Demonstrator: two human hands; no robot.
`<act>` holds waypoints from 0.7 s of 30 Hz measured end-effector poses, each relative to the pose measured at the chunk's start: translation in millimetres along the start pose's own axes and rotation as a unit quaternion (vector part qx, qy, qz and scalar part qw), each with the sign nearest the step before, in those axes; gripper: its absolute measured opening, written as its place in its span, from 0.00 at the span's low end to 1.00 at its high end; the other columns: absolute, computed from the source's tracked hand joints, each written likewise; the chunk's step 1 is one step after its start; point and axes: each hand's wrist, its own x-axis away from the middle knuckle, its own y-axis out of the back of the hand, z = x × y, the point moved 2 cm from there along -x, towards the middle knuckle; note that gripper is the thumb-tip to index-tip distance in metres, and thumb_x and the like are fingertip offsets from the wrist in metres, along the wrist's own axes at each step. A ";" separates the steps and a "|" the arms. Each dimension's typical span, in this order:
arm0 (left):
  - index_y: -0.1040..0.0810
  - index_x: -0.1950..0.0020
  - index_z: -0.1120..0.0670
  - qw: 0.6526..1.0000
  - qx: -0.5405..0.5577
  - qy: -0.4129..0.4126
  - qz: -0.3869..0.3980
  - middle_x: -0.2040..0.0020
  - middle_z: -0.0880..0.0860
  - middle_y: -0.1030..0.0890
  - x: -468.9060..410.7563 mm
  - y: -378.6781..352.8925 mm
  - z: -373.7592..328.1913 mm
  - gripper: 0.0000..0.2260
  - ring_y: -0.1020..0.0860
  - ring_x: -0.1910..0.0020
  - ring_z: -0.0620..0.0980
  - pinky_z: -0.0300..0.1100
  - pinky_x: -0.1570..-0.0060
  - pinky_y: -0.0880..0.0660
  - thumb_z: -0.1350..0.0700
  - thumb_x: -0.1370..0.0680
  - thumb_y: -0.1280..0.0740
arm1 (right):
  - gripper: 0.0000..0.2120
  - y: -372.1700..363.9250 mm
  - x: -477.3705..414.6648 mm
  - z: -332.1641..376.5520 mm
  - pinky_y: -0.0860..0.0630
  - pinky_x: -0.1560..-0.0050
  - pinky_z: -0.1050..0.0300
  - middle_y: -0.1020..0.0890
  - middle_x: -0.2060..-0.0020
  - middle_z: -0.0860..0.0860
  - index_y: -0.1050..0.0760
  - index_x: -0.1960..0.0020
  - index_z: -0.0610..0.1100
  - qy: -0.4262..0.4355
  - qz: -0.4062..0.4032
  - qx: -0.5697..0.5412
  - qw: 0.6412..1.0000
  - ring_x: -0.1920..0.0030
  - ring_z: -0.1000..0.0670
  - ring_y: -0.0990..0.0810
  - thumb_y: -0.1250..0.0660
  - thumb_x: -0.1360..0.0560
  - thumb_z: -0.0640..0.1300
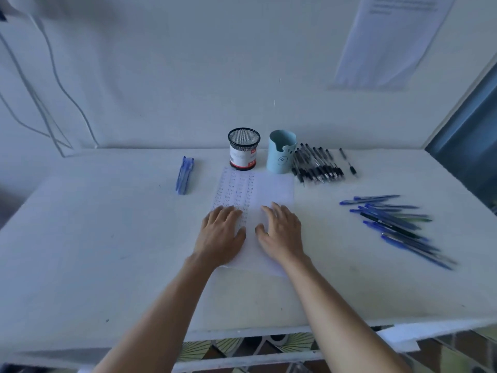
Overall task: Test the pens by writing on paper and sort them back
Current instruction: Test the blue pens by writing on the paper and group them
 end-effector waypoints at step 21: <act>0.30 0.28 0.54 0.998 -0.043 0.042 0.012 0.27 0.54 0.30 -49.3 -25.4 -59.2 0.22 0.38 0.26 0.56 0.51 0.27 0.44 0.50 0.21 0.37 | 0.17 88.4 -35.6 -117.1 0.36 0.39 0.45 0.19 0.40 0.52 0.19 0.41 0.50 -0.103 -0.169 0.047 0.979 0.37 0.44 0.27 0.37 0.27 0.41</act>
